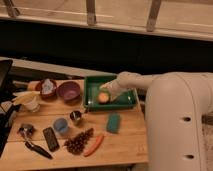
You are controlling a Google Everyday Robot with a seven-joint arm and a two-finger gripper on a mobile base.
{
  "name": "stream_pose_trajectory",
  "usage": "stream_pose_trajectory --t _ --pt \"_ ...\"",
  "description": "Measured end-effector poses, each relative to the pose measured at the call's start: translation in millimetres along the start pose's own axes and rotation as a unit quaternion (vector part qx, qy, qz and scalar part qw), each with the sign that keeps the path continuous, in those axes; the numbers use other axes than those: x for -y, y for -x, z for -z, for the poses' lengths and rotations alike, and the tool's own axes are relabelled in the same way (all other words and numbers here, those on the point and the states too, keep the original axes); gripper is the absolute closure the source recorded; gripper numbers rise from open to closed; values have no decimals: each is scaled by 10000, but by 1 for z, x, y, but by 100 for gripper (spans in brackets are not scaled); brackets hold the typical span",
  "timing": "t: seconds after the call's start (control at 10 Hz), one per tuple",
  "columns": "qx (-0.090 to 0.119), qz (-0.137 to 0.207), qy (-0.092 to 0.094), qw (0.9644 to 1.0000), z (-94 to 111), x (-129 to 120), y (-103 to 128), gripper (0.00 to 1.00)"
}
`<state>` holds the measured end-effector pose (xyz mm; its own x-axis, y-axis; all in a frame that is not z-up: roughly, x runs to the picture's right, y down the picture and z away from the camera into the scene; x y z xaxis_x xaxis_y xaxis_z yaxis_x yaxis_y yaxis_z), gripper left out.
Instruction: Place apple in tray
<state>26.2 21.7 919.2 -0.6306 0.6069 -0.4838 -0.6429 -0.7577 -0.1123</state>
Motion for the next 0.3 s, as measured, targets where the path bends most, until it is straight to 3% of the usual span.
stream_pose_trajectory --t 0.3 --pt "0 0 -1 10000 0 0 0 23"
